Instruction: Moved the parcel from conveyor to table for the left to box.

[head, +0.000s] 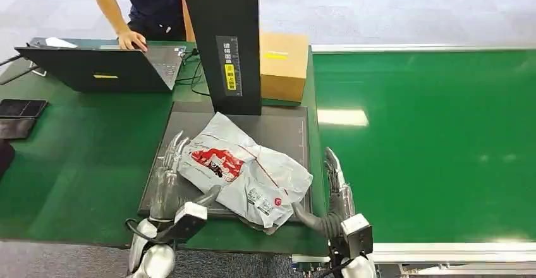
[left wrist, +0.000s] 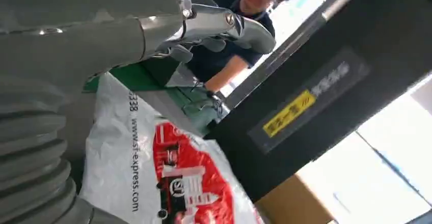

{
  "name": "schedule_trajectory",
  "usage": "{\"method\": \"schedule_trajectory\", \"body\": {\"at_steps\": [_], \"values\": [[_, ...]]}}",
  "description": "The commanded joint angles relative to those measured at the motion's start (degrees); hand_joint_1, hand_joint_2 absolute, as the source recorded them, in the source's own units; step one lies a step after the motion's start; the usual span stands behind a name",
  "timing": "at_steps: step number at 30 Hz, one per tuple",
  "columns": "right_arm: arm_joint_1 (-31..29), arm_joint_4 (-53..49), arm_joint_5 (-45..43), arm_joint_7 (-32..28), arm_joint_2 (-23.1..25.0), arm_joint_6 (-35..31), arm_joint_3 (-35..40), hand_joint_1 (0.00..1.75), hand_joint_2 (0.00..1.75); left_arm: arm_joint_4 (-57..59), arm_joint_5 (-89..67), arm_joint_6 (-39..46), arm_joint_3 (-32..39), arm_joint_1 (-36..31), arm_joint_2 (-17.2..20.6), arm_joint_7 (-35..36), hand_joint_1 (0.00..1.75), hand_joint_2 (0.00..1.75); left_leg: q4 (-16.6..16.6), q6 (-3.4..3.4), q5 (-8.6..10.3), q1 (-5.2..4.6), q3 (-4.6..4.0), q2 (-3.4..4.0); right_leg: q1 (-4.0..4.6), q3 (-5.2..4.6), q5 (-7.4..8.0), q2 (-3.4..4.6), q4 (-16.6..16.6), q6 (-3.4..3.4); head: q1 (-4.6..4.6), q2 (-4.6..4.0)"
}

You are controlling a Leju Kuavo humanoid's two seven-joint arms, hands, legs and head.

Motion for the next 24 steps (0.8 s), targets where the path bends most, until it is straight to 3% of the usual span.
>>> {"method": "schedule_trajectory", "body": {"at_steps": [1,9,12,19,20,21,22,24], "values": [[-3.4,5.9,-0.3,-1.3,0.6,1.0,-0.9,0.00,1.75,15.8,-10.7,-6.3,-5.4,-10.1,4.3,7.8,0.00,1.75,-0.1,0.00,0.07,-0.01,0.09,-0.11,0.00,0.12,0.02,-0.13,-0.1,-0.06,0.02,0.00],[-3.5,6.3,-0.4,-1.5,0.6,1.4,-1.0,0.00,1.75,33.9,-16.0,-13.2,-6.5,-20.7,4.3,13.4,0.00,1.75,-0.2,-0.01,0.14,0.00,0.10,-0.14,0.02,0.13,0.08,-0.16,-0.1,-0.09,0.02,0.00],[-3.1,5.2,-0.4,-1.4,0.8,1.4,-1.3,0.00,1.75,43.2,-17.5,-12.6,-6.0,-25.7,3.4,13.5,0.00,1.75,-0.1,-0.01,0.11,0.01,0.09,-0.08,0.03,0.11,0.07,-0.10,-0.1,-0.09,0.02,0.00],[-3.5,5.6,0.7,-1.2,1.0,0.6,-1.2,0.00,1.75,52.3,-17.7,-10.1,-3.6,-32.1,4.2,13.2,0.00,1.75,-0.1,-0.02,0.12,0.01,0.22,0.01,0.02,0.22,0.13,-0.03,-0.1,-0.10,0.00,0.00],[-3.8,6.0,1.0,-1.2,0.9,0.5,-1.0,0.00,1.75,52.6,-18.5,-8.9,-3.8,-32.2,4.6,13.8,0.07,1.75,-0.1,-0.04,0.11,0.02,0.24,0.02,0.03,0.24,0.14,-0.02,0.0,-0.11,0.02,0.00],[-3.9,6.3,1.3,-1.2,1.0,0.3,-1.0,0.00,1.75,52.7,-18.1,-8.6,-3.2,-32.0,4.7,13.3,0.33,1.75,-0.1,-0.06,0.20,0.02,0.21,0.08,0.04,0.19,0.23,0.03,-0.1,-0.15,0.00,0.00],[-4.0,6.4,1.4,-1.2,1.1,0.3,-1.0,0.00,1.75,52.7,-17.9,-8.7,-3.0,-31.9,4.8,13.1,1.75,1.75,-0.1,-0.07,0.16,0.01,0.27,0.09,0.03,0.23,0.20,0.05,0.0,-0.14,0.00,0.00],[-4.3,6.7,1.5,-1.2,1.1,0.2,-0.9,0.00,1.75,51.7,-16.4,-9.1,-2.0,-31.0,4.9,11.1,1.75,1.75,-0.1,-0.07,0.24,0.02,0.28,0.14,0.05,0.22,0.29,0.09,-0.1,-0.19,0.00,0.00]]}}
